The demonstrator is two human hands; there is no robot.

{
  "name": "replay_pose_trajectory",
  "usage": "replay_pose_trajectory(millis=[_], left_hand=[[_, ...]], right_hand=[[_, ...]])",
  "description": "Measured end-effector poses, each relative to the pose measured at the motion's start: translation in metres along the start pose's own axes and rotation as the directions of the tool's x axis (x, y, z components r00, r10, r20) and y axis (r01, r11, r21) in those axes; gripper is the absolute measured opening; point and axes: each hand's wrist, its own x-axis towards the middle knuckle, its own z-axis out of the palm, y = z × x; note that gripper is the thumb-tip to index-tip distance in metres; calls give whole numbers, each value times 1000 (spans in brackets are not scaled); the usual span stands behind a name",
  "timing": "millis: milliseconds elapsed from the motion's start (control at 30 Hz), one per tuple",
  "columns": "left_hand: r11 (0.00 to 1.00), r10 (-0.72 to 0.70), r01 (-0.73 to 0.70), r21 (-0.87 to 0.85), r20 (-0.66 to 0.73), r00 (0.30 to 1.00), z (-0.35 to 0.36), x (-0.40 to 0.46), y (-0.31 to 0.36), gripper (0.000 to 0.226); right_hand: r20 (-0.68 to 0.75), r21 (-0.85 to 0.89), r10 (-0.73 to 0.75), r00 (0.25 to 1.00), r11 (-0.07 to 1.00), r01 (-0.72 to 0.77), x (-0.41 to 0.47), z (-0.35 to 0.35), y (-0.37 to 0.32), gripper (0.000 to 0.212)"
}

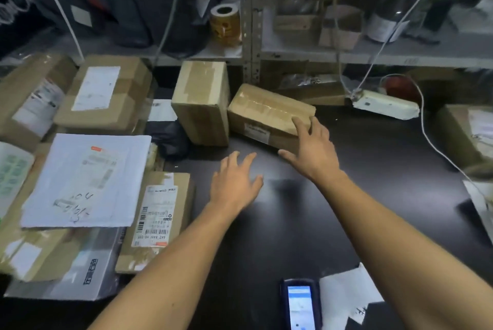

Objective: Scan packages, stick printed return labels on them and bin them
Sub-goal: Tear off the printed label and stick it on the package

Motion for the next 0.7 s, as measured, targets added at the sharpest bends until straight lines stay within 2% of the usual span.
replay_pose_trajectory(millis=[100, 200, 367, 567, 700], left_hand=[[1000, -29, 29, -7, 21, 999, 11, 14, -1, 62], [998, -55, 56, -8, 29, 998, 17, 21, -5, 61], [997, -76, 76, -10, 28, 997, 18, 20, -13, 59], [998, -28, 30, -47, 47, 998, 14, -5, -14, 61], [983, -11, 25, -180, 80, 997, 12, -38, -14, 63]], right_hand=[[-27, -49, -78, 997, 996, 77, 34, 7, 3, 89], [65, -70, -94, 993, 993, 99, 54, 16, 8, 88], [81, -75, -100, 992, 992, 106, 48, 19, 13, 66], [92, -59, 25, 995, 998, -20, -10, 13, 13, 59], [22, 96, 128, 991, 987, -130, -61, 13, 8, 52]])
